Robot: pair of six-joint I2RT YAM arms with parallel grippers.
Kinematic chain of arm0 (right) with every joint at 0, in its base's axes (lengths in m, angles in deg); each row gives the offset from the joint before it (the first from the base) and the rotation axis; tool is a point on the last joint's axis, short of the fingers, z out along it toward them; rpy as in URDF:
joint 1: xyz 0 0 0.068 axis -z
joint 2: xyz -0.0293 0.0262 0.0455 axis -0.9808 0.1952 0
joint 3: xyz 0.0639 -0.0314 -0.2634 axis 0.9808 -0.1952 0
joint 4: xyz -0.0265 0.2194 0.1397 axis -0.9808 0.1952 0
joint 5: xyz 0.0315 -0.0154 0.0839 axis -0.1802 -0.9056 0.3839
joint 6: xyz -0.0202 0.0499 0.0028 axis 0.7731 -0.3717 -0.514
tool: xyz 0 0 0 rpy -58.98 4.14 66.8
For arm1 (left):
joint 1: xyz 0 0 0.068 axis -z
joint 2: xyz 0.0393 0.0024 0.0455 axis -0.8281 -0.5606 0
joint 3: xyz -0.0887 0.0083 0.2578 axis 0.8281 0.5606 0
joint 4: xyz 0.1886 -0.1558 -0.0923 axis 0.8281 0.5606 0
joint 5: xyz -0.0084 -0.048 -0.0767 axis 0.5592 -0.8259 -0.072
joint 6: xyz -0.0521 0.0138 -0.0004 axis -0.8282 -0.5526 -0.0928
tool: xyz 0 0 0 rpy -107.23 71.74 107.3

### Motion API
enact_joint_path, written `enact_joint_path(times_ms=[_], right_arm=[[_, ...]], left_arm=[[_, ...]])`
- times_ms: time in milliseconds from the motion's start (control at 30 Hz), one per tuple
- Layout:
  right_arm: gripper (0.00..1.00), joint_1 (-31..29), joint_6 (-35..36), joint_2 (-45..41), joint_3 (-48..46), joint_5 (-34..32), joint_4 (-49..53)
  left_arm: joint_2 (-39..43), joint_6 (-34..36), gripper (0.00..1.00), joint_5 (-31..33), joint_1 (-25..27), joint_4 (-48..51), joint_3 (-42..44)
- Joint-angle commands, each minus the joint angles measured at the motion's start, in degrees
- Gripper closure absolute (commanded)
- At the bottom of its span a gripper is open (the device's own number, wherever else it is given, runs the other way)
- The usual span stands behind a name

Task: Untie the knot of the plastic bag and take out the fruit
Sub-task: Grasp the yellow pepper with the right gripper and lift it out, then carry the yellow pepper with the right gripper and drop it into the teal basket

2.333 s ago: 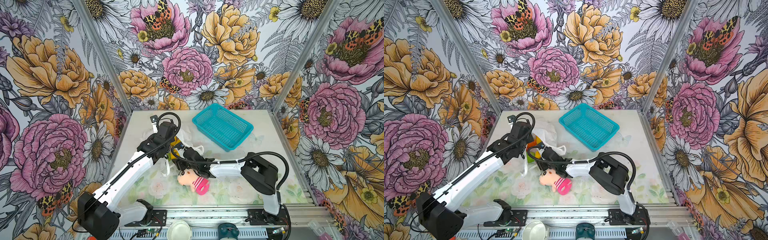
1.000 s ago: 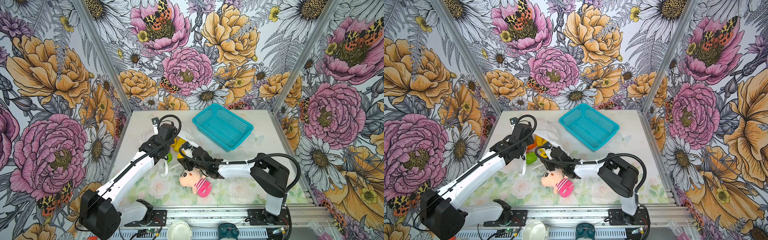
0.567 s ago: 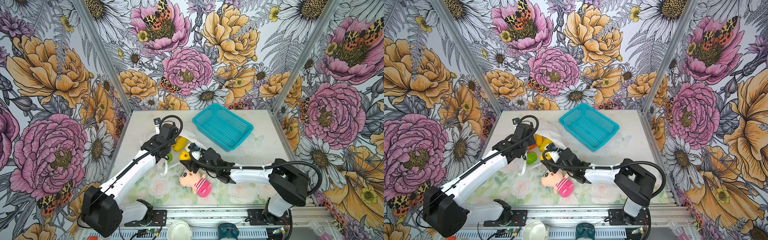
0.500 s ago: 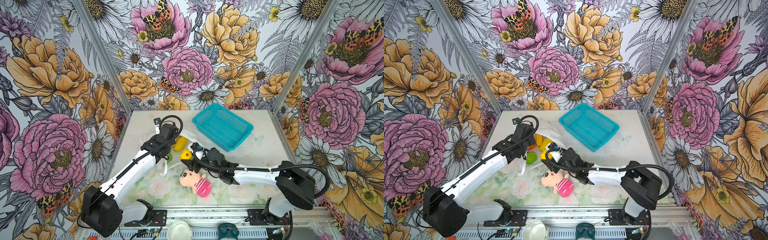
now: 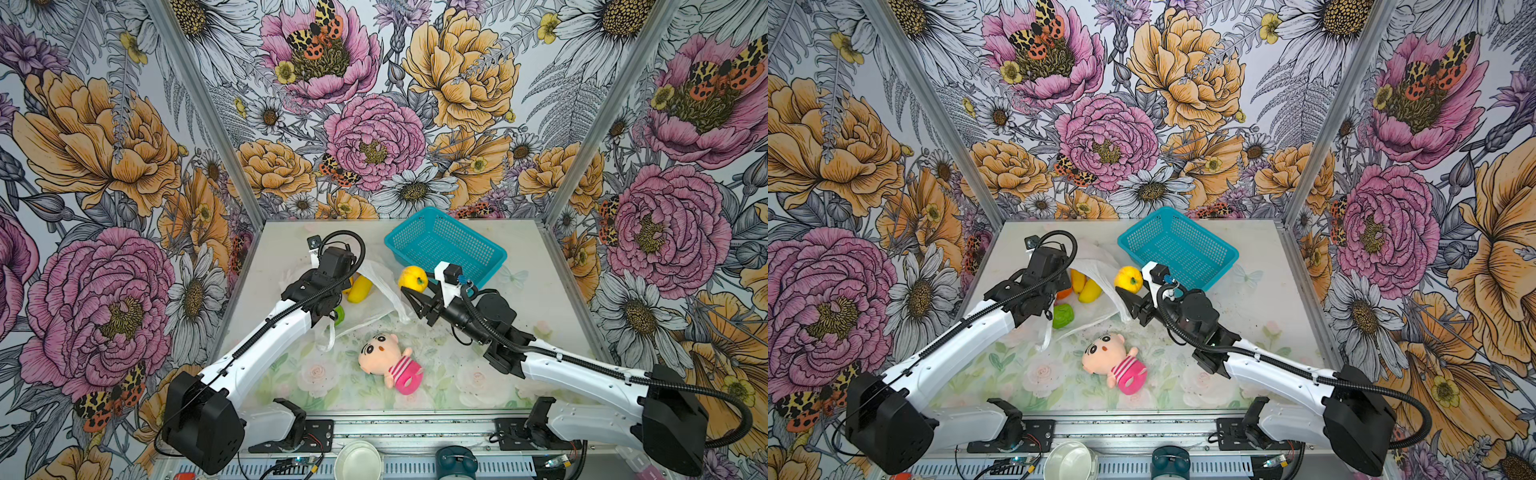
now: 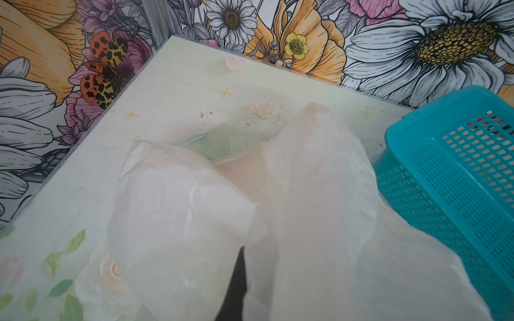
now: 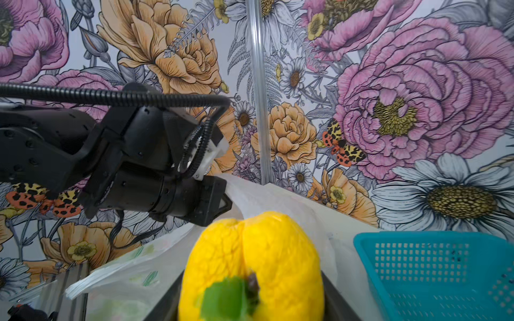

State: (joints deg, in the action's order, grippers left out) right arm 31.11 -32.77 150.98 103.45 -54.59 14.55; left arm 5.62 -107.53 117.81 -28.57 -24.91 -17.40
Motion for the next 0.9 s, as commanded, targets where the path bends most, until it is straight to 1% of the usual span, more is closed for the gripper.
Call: enact_joint_path(times_ms=[0,100,233,267,333,400,467,533,700,767,867], right_arm=[[0.87,3.14,-2.51,-3.02,-0.60,-6.04,6.00],[0.88,7.27,-4.97,-3.11,0.63,-9.58,10.16],[0.90,13.69,-9.44,2.81,5.52,-13.20,19.92],[0.90,15.35,-10.33,4.86,7.11,-13.23,22.44],[0.94,19.40,-12.04,10.59,12.02,-13.02,29.42],[0.99,22.92,-13.01,16.63,16.84,-10.92,34.98],[1.00,25.85,-13.76,22.91,21.41,-8.58,39.94],[1.00,27.40,-14.85,28.39,24.45,-7.38,42.85],[1.00,28.06,-16.28,35.95,25.12,-5.26,44.62],[0.99,28.08,-16.72,37.39,24.25,-4.75,45.54],[0.96,27.92,-18.44,36.20,20.95,-5.14,45.47]], left_arm=[[1.57,1.17,1.00,0.01,-0.27,-1.49,0.29],[1.27,1.19,1.00,0.65,-0.40,-1.46,0.32],[0.12,1.15,1.00,-1.13,-0.27,-1.46,-0.17],[-0.09,1.28,1.00,-1.24,-0.22,-1.46,-0.30],[-0.17,1.26,1.00,-0.99,-0.18,-1.44,-0.31],[-0.17,1.17,1.00,-0.72,-0.26,-1.44,-0.26],[-0.26,1.08,1.00,-1.10,-0.37,-1.46,-0.35],[-0.18,0.90,1.00,-1.97,-0.22,-1.54,-0.35],[-0.91,1.09,1.00,-3.55,-0.04,-1.54,-0.96],[-1.14,1.08,1.00,-3.54,-0.16,-1.48,-0.87],[-1.31,1.16,1.00,-3.45,-0.25,-1.48,-0.96]])
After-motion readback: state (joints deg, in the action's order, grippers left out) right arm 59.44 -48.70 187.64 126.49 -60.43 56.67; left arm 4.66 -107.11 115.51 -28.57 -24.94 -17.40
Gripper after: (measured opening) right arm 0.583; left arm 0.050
